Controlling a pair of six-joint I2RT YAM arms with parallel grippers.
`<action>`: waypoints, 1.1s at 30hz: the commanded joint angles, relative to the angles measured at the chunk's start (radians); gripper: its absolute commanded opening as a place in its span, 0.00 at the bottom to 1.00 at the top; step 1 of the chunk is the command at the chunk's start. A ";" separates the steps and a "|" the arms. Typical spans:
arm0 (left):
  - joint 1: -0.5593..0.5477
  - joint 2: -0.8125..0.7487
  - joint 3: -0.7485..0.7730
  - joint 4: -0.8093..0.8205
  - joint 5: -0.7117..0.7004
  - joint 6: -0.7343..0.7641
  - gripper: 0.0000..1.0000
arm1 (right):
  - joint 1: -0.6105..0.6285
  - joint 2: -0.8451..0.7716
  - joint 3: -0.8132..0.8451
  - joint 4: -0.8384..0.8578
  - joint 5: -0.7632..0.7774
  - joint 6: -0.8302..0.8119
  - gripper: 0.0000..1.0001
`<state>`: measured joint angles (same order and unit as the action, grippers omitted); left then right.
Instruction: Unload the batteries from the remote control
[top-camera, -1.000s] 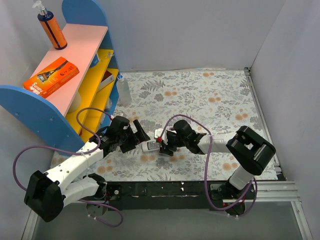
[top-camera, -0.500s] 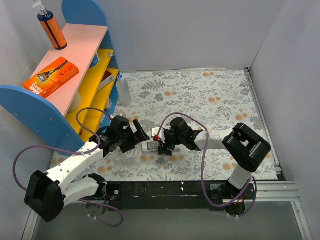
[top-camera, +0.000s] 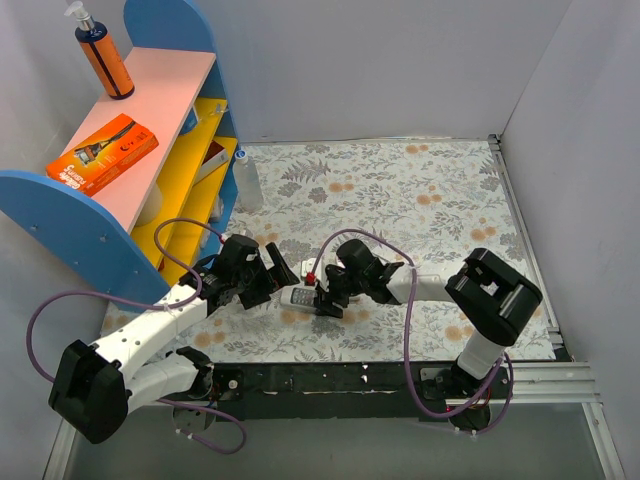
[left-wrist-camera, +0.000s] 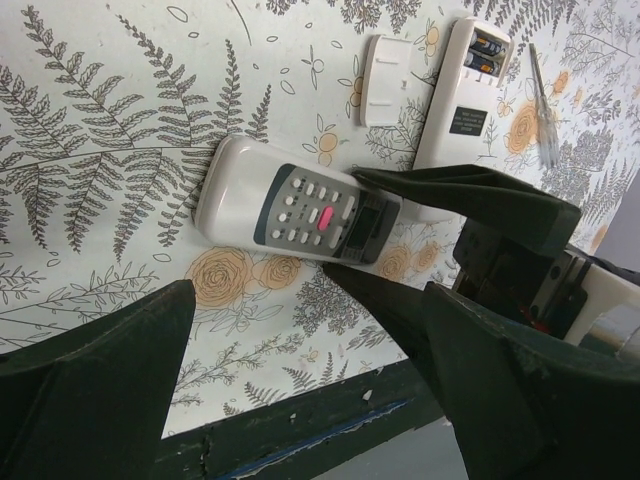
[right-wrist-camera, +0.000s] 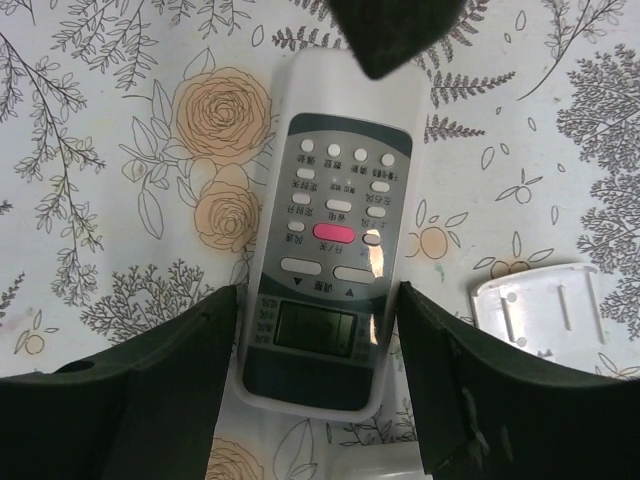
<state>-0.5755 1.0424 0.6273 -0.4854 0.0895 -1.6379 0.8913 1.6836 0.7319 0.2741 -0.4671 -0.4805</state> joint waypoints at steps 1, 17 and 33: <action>0.006 -0.021 -0.009 0.019 0.013 0.000 0.98 | 0.028 -0.010 -0.016 -0.075 0.061 0.077 0.71; 0.008 -0.053 -0.054 0.008 0.021 -0.036 0.98 | 0.046 0.024 0.018 -0.130 0.217 0.155 0.58; 0.008 -0.007 -0.041 0.060 0.093 -0.028 0.98 | -0.005 -0.105 -0.054 0.031 0.121 0.382 0.32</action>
<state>-0.5713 1.0294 0.5777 -0.4515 0.1558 -1.6691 0.9150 1.6157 0.6899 0.2592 -0.3065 -0.1883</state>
